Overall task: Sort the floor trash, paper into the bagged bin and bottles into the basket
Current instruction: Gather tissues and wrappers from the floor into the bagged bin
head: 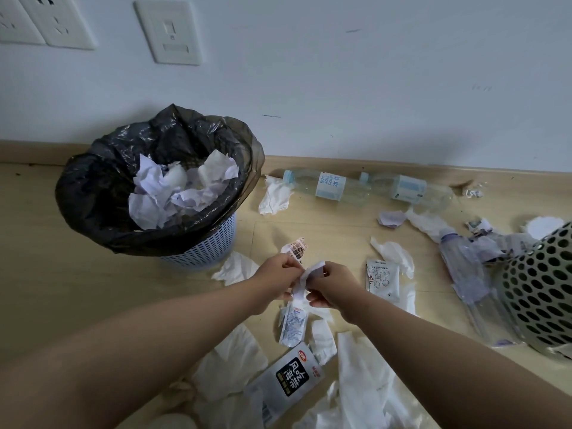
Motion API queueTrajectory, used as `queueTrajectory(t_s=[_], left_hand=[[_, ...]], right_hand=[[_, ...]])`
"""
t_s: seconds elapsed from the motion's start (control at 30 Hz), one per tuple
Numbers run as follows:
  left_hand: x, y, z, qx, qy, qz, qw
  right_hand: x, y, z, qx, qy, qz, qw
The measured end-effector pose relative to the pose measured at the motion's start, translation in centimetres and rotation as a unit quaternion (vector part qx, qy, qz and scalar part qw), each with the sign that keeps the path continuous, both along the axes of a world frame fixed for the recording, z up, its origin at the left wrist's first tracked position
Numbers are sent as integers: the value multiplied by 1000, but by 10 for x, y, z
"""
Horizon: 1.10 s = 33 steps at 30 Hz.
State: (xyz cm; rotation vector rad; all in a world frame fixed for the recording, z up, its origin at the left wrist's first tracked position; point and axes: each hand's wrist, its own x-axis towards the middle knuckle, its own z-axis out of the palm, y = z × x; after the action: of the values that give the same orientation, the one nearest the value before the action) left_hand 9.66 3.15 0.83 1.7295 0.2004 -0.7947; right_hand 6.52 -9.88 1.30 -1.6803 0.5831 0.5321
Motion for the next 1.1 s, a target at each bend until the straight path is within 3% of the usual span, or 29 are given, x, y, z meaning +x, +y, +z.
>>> queueTrajectory(t_s=[0.3,0.53,0.63,0.73,0.9,1.0,1.1], left_hand=[[-6,-3,-6,-3,8,-75,997],[-1,0,-8,29,-26,-104,994],[-2,6,-15,85,-36,-114,989],[-5,21,-22,159,-72,-164,971],[-6,47,-27,300,-186,-314,881],[-3,57,-30,345,-211,-347,846],[2,63,-28,363,-225,-336,839]], right_hand=[[-10,-5,-10,-42,23,-33,998],[-12,-14,-16,-56,22,10,998],[-15,-18,-20,-121,6,74,990],[-24,-18,-23,-283,-33,255,924],[-54,-11,-36,-374,-73,480,790],[-63,-9,-41,-431,-100,533,721],[-62,-7,-42,-445,-87,546,704]])
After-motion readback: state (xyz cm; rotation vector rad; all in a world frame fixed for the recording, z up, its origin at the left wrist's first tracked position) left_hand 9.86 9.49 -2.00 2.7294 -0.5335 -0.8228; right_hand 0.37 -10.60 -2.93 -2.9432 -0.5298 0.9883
